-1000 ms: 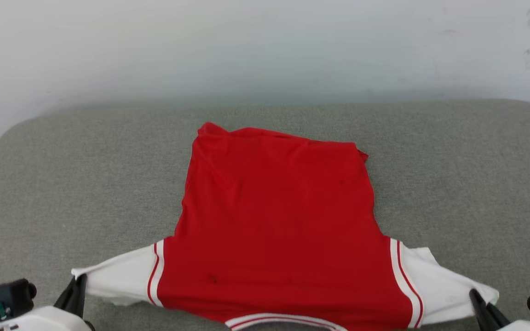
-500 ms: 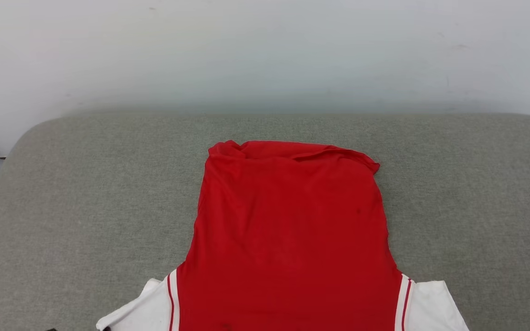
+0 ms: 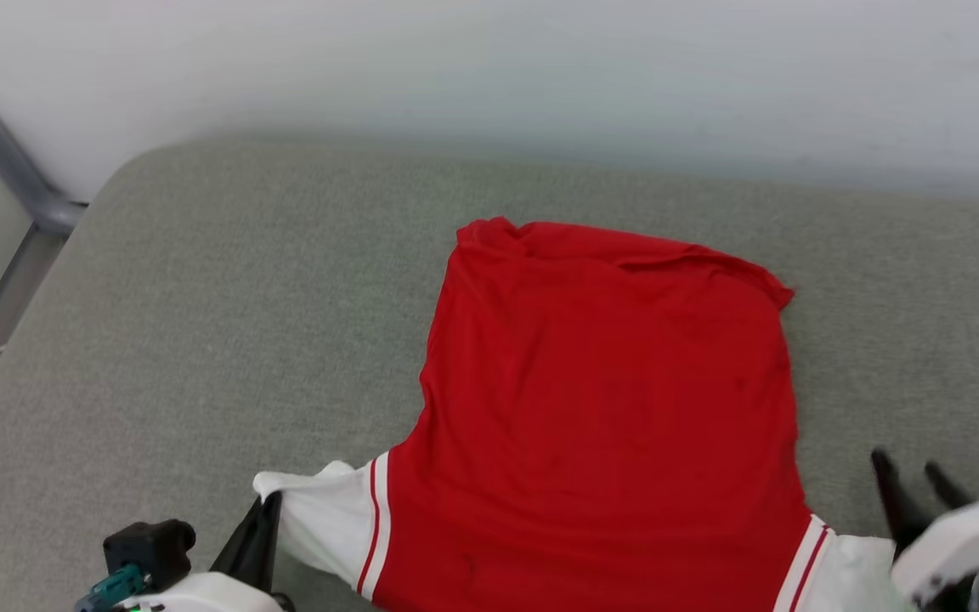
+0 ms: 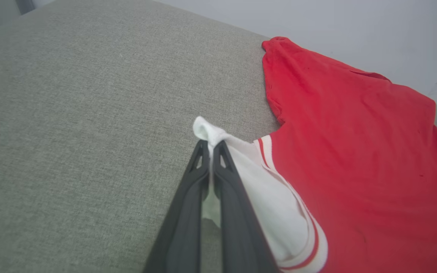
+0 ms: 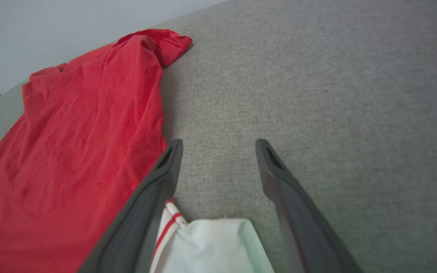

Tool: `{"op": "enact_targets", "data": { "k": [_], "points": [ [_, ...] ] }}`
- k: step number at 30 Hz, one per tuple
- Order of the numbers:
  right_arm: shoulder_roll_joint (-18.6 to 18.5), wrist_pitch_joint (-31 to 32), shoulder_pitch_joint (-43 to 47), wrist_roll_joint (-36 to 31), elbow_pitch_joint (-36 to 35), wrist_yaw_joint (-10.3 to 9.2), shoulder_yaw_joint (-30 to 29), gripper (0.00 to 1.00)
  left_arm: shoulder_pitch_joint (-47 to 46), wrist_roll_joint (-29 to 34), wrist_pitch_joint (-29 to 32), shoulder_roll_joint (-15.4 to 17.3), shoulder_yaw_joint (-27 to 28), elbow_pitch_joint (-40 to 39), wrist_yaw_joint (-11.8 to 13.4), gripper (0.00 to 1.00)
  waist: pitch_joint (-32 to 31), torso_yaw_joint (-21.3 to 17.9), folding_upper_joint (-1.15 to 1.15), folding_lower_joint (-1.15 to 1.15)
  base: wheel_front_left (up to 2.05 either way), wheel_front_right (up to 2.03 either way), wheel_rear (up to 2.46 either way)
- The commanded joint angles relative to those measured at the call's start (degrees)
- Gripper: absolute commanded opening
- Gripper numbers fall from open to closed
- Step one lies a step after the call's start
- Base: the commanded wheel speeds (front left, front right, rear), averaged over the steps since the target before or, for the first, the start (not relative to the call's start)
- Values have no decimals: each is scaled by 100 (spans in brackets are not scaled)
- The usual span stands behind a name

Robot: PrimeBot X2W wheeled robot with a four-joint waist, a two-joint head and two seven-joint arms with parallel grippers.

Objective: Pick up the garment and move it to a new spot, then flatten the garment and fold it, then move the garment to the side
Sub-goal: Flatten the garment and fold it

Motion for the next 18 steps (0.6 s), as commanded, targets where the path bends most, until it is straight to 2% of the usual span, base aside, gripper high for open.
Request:
{"op": "enact_targets", "data": {
  "k": [1,5,12,18],
  "points": [
    [-73,21,-219,59,41,-4,-28,100,-84,53,-37,-26,-16,-32,-13,0,198,145,0,0,0,0,0],
    [-444,405,-1259,193,527,-4,-54,100,-376,162,-154,-138,-73,-212,-31,0,652,345,0,0,0,0,0],
    [-1058,1633,-2949,217,1230,-4,174,100,-889,342,-312,-438,-305,-283,-192,0,1292,791,0,0,0,0,0],
    [-1332,2642,-3937,-93,1646,-4,505,100,-1291,439,-410,-668,-466,-158,-384,0,1688,1142,0,0,0,0,0]
  ]
}}
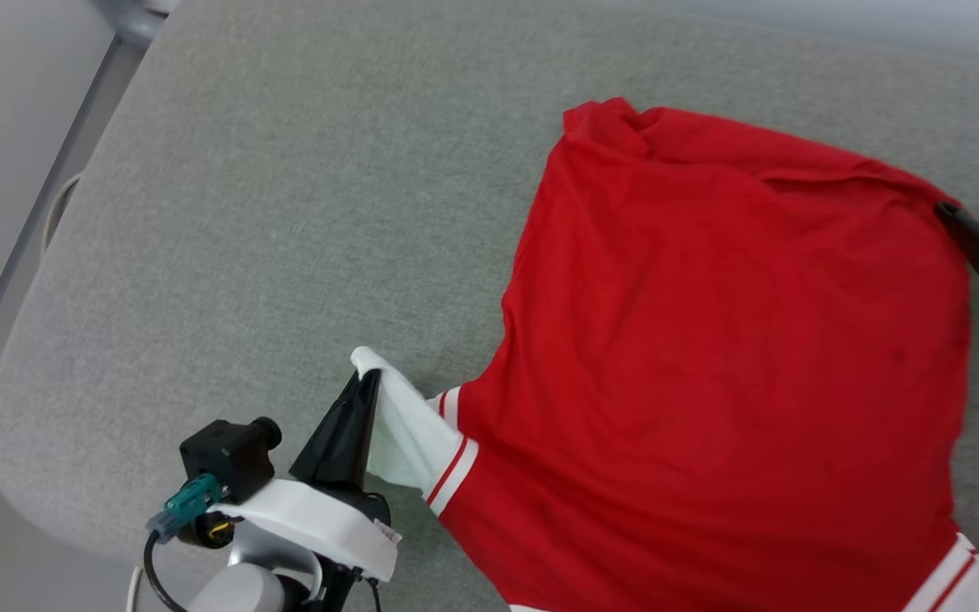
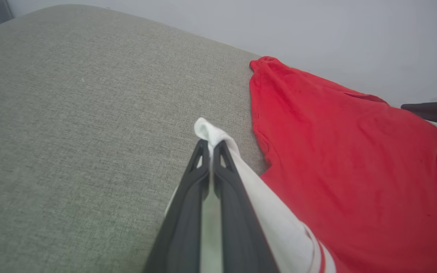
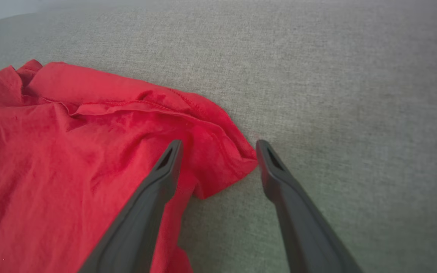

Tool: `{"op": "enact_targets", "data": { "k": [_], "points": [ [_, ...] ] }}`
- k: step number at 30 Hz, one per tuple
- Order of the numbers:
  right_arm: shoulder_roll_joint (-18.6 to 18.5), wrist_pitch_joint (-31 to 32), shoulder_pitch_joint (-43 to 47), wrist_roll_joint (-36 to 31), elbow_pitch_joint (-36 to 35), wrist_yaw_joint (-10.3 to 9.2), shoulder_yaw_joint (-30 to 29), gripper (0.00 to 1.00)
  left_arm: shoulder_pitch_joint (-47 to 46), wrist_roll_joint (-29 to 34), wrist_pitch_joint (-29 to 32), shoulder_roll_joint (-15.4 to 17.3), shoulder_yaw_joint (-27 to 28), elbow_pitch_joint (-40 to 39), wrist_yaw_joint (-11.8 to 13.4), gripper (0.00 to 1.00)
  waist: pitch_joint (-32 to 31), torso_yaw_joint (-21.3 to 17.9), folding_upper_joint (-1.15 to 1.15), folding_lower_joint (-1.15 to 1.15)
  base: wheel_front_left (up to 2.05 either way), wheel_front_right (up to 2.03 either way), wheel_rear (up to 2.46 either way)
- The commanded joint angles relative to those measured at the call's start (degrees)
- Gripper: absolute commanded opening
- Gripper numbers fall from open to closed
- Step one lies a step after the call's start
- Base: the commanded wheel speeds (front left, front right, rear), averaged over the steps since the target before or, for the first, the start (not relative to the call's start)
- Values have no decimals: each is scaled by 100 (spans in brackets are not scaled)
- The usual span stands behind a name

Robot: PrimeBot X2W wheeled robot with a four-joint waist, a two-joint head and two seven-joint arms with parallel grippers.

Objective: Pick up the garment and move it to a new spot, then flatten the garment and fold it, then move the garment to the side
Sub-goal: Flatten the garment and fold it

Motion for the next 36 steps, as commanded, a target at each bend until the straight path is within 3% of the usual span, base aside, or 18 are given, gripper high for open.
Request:
{"op": "enact_targets", "data": {
  "k": [1,6,11,12,13,14,17,26,32,36],
  "points": [
    [-37,80,-112,1,67,-4,-7,100,-89,48,-37,-34,-5,9,-24,0,235,236,0,-2,0,0,0],
    [-120,764,-457,-278,449,-4,91,100,-232,86,-127,-202,-55,35,-113,0,467,396,0,-2,0,0,0],
    [92,1737,-191,-463,1111,-8,-111,99,-260,57,-196,-315,-37,150,-188,0,573,448,0,-2,0,0,0],
    [137,1876,-148,-503,1171,-8,-128,46,-255,49,-202,-332,-34,182,-198,0,582,452,0,-2,0,0,0],
    [166,1961,-120,-546,1198,-8,-137,31,-258,57,-205,-346,-34,209,-207,0,583,454,0,-2,0,0,0],
    [197,1996,-99,-578,1194,-7,-160,0,-262,61,-217,-356,-25,236,-224,0,572,449,0,-2,0,0,0],
    [196,1928,-167,-585,1011,-4,-186,0,-237,62,-229,-368,-7,320,-236,0,485,413,0,-2,0,0,0],
    [-311,1454,-212,-481,125,-6,-222,0,-18,-17,-200,-142,164,549,-117,0,-59,114,0,-2,0,0,0],
    [-348,1217,830,-195,-704,-6,-374,0,211,-150,-125,63,380,649,22,0,-478,-312,0,-2,0,0,0],
    [-162,1057,1854,-72,-1396,-5,-553,0,403,-245,-75,214,522,662,121,0,-722,-643,0,-2,0,0,0]
  ]
}}
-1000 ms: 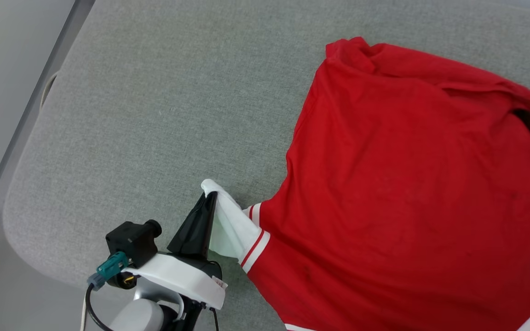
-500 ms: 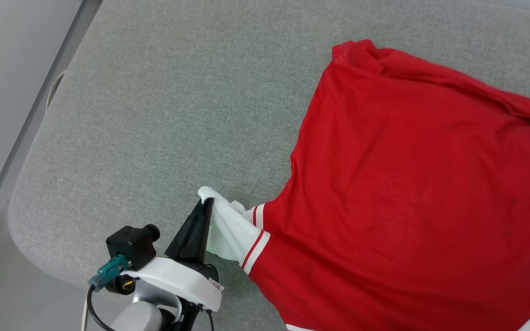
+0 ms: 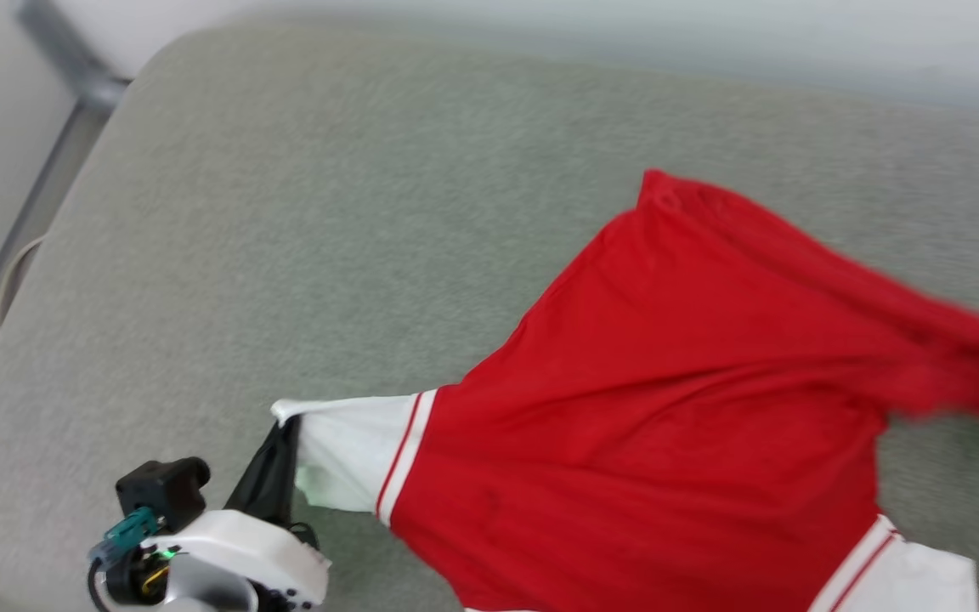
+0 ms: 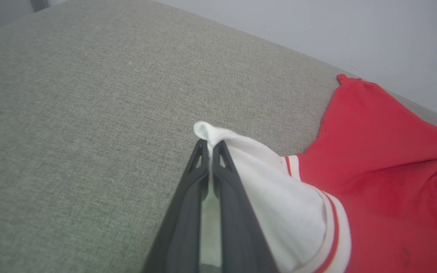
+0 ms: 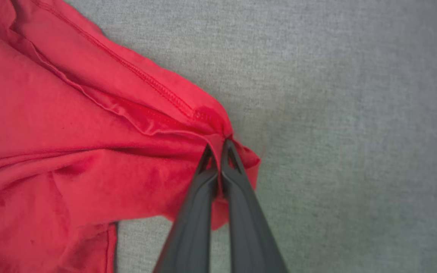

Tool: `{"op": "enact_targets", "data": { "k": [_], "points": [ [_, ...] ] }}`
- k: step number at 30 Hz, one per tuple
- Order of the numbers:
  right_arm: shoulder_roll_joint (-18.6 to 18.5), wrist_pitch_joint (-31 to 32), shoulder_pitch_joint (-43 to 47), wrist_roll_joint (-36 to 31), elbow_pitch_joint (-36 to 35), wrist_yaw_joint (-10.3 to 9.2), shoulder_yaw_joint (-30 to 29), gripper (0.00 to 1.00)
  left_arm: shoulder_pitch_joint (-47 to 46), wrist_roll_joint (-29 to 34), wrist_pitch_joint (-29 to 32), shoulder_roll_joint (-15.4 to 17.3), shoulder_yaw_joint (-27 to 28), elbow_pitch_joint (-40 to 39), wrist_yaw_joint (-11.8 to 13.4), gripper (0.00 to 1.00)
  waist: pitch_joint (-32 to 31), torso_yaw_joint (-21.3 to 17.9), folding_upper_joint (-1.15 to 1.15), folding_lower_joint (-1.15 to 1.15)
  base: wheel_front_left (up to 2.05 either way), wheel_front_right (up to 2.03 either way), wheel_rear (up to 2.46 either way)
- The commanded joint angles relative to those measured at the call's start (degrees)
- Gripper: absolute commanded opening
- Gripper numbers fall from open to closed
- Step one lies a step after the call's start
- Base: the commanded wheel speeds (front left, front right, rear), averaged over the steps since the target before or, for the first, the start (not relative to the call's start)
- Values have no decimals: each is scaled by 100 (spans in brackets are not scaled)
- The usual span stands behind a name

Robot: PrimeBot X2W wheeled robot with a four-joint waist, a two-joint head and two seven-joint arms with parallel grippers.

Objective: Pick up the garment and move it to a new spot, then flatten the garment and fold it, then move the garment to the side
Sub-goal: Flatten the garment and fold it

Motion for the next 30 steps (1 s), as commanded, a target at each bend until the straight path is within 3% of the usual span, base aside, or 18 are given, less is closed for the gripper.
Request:
{"op": "enact_targets", "data": {
  "k": [1,12,17,24,25,26,30],
  "points": [
    [119,-73,363,24,-174,-6,-70,0,106,-38,31,67,38,-6,43,0,-277,-335,0,0,0,0,0],
    [1332,-458,2910,-34,-1458,-7,-724,0,605,-209,299,490,354,-130,366,0,-667,-1193,0,0,0,0,0],
    [1785,-587,3745,-51,-1551,-7,-926,0,824,-263,415,611,393,-184,466,0,-886,-1435,0,0,0,0,0],
    [1948,-889,4149,326,-1189,-7,-800,2,956,-291,546,642,345,-302,548,0,-975,-1596,0,0,0,0,0],
    [1950,-1031,4134,466,-1094,-7,-737,24,969,-296,561,640,333,-326,558,0,-973,-1610,0,0,0,0,0],
    [1949,-1245,4073,587,-1038,-6,-685,100,978,-291,570,642,328,-347,556,0,-968,-1622,0,0,0,0,0],
    [1948,-2372,3767,590,-1076,-5,-531,100,991,-270,617,646,288,-438,593,0,-951,-1639,0,0,0,0,0]
  ]
}}
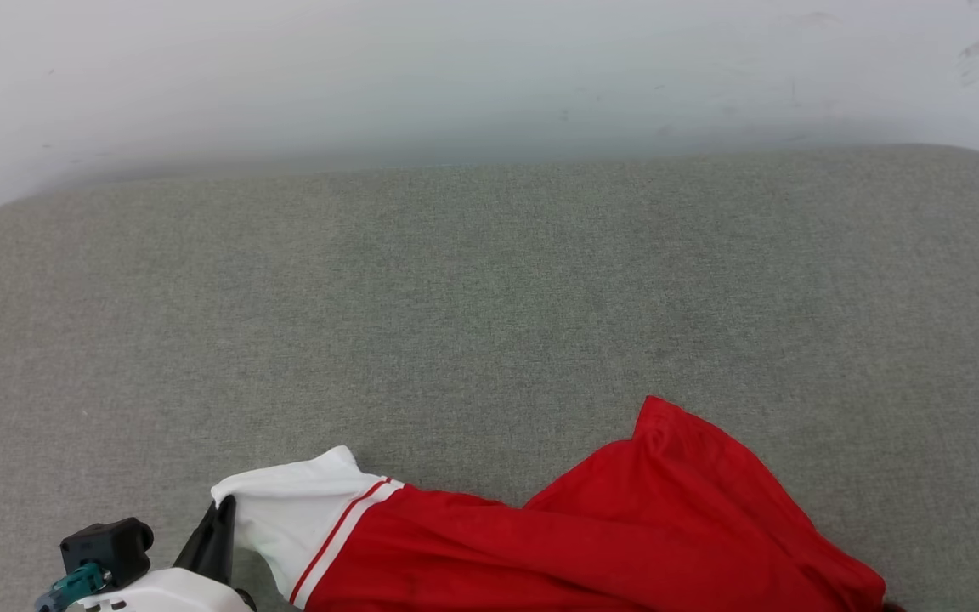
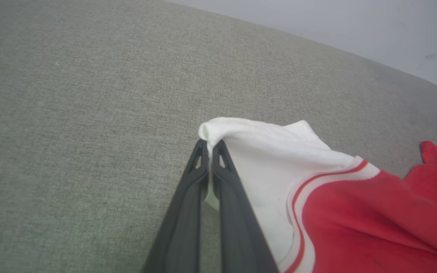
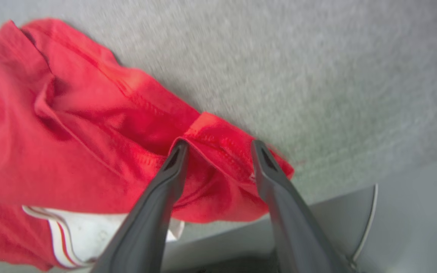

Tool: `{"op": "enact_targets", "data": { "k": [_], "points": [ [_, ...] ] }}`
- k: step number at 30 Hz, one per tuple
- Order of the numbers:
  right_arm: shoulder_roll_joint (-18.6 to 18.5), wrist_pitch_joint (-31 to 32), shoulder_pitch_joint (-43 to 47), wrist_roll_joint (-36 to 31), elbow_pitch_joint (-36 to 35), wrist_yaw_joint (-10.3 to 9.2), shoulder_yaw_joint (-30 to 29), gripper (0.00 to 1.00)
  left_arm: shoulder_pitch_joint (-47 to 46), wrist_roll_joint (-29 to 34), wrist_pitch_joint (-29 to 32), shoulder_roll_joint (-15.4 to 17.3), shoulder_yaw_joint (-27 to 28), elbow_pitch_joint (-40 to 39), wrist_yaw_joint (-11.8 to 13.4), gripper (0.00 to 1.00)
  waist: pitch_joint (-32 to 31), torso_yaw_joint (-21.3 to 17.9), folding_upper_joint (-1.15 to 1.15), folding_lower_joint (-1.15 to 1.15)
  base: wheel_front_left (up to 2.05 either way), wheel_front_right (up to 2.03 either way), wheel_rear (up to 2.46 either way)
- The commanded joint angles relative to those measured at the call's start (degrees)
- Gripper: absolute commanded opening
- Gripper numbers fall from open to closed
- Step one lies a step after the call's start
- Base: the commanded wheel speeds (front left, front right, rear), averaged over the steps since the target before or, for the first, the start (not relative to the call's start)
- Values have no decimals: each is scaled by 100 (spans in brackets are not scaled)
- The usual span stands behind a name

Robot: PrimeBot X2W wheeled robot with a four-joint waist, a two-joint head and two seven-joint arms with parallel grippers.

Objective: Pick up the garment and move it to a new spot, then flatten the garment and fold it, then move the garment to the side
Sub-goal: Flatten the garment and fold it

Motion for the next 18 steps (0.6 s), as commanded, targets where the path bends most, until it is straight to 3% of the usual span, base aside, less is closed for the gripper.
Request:
{"op": "enact_targets", "data": {
  "k": [1,5,9,13,18],
  "points": [
    [-3,-417,-205,-88,-107,-4,24,100,50,16,1,4,-6,-55,31,0,7,-1,0,0,0,0,0],
    [-124,-1320,-570,-263,-263,-4,126,100,-3,42,43,-8,-44,-170,61,0,34,32,0,0,0,0,0],
    [-372,-1589,-1007,-318,-240,-4,433,100,-103,107,26,-10,-72,-314,99,0,105,94,0,0,0,0,0],
    [-883,-964,-1572,-248,-196,-4,1134,100,-224,180,34,-11,-118,-484,134,0,242,206,0,0,0,0,0],
    [-1560,355,-2275,37,-280,-4,2042,100,-471,276,42,-38,-199,-654,101,0,503,442,0,0,0,0,0]
  ]
}}
